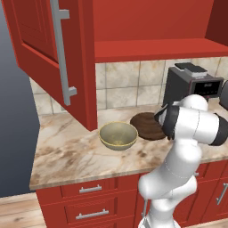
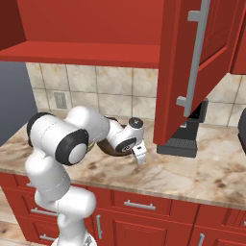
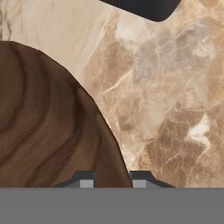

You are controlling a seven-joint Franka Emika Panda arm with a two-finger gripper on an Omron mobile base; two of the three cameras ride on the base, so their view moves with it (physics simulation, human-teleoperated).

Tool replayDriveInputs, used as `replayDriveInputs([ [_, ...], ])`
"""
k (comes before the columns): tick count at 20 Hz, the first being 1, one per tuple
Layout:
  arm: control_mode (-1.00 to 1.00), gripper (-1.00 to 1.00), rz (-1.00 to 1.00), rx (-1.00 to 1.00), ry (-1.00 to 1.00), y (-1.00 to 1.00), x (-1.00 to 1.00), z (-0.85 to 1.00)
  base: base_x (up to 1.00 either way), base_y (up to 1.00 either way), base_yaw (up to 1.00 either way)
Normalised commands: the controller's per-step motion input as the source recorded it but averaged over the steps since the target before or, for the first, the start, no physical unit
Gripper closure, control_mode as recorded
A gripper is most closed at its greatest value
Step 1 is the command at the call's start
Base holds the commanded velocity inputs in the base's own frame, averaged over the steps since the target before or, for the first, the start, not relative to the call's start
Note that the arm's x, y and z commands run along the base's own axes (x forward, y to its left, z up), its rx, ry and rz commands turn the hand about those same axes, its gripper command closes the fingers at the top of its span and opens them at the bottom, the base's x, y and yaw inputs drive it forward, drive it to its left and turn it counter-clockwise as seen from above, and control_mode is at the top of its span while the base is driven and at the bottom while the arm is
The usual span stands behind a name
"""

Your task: Open the cabinet. Pick the bowls from the counter and place them in the cabinet. Then close the cabinet.

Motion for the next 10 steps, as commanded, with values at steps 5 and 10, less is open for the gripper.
replayDriveInputs([
  [5,-1.0,1.0,-0.04,0.0,0.0,0.02,-0.06,0.23,0.0,0.0,0.0],
  [10,-1.0,1.0,-0.11,0.0,0.02,-0.09,-0.17,0.5,0.0,0.0,0.0],
])
